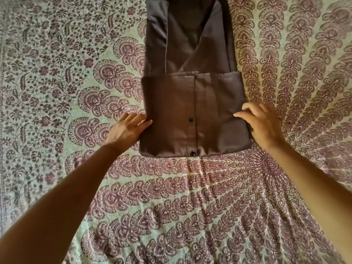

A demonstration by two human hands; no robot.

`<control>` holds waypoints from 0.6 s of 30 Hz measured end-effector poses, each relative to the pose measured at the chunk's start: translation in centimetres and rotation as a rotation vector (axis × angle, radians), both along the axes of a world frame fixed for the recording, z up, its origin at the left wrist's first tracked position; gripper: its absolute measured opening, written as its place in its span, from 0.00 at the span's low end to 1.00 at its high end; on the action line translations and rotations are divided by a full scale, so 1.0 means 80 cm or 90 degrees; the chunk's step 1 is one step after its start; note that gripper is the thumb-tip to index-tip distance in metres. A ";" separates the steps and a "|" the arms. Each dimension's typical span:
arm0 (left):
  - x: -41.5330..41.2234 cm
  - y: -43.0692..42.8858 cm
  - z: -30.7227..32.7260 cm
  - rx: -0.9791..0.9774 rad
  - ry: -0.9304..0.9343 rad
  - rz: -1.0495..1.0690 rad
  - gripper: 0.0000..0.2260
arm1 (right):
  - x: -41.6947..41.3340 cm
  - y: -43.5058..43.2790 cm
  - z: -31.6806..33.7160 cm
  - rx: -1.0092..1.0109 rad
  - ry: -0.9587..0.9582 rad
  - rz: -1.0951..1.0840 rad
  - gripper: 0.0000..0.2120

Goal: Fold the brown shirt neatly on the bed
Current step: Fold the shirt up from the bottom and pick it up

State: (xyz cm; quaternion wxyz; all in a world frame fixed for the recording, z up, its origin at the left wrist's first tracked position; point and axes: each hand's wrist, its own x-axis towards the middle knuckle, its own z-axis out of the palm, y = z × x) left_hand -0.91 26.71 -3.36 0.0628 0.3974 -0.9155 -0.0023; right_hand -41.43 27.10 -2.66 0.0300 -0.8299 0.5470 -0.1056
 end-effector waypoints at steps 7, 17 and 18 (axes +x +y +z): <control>-0.010 0.004 0.013 0.057 0.104 0.064 0.10 | 0.006 0.002 0.018 0.153 -0.250 0.023 0.14; -0.024 0.125 0.079 0.181 0.357 0.333 0.15 | 0.029 0.101 0.090 0.232 -0.662 -0.241 0.30; -0.027 0.140 0.087 0.189 0.401 0.361 0.13 | 0.032 0.118 0.091 0.217 -0.714 -0.251 0.29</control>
